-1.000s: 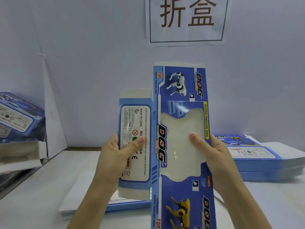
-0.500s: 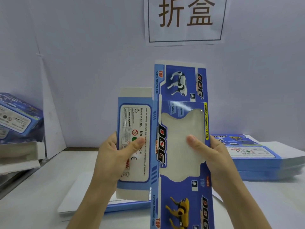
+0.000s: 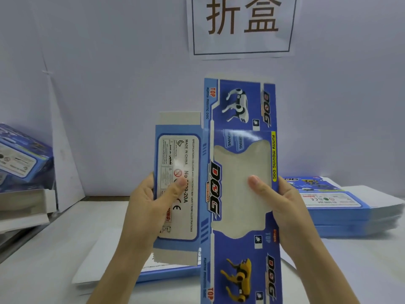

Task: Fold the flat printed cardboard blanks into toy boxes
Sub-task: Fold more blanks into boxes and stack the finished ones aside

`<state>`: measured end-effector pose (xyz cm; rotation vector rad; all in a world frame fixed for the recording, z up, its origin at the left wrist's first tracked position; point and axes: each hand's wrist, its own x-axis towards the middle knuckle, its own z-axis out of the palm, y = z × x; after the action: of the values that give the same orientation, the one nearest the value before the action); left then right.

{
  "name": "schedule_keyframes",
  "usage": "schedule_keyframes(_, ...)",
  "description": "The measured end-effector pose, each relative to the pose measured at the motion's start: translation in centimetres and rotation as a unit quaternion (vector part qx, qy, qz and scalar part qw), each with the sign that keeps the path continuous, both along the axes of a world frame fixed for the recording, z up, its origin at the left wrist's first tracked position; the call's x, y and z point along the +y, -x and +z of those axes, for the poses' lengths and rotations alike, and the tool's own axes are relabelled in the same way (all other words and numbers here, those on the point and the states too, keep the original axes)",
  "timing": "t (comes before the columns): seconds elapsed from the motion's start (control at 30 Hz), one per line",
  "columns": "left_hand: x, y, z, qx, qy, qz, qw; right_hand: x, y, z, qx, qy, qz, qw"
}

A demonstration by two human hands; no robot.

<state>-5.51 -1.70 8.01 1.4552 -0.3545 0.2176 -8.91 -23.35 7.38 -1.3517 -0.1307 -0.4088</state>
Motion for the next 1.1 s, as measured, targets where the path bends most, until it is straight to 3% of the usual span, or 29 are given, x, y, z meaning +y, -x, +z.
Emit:
schedule_keyframes(0.3,-0.2,0.3,0.4,-0.020,-0.008,0.014,1.000,0.1,0.3,0.2,-0.013,-0.015,0.010,1.000)
schedule_keyframes(0.43,-1.3,1.2,0.5,-0.061,-0.028,-0.007,0.998,1.1,0.4,0.2,-0.025,0.021,-0.015,0.999)
schedule_keyframes(0.53,-1.8,1.4,0.2,-0.052,-0.068,-0.040,0.996,1.8,0.2,0.1,-0.027,0.051,0.023,0.998)
schedule_keyframes(0.77,-0.7,0.6,-0.1,0.014,0.034,-0.088,0.995,0.8,0.1,0.2,0.015,0.065,0.095,0.993)
schedule_keyframes(0.83,-1.2,0.5,-0.1,-0.006,0.002,-0.025,1.000,1.3,0.3,0.4,0.001,0.060,0.042,0.997)
schedule_keyframes(0.93,-1.8,0.7,0.0,-0.072,-0.061,0.102,0.990,2.8,0.1,0.3,-0.051,0.060,-0.115,0.990)
schedule_keyframes(1.0,-2.0,1.0,-0.2,-0.098,-0.055,0.017,0.994,4.3,0.4,0.3,-0.109,0.114,-0.153,0.976)
schedule_keyframes(1.1,-2.3,1.4,-0.1,-0.079,-0.011,-0.087,0.993,6.0,1.3,0.4,-0.185,0.221,-0.114,0.951)
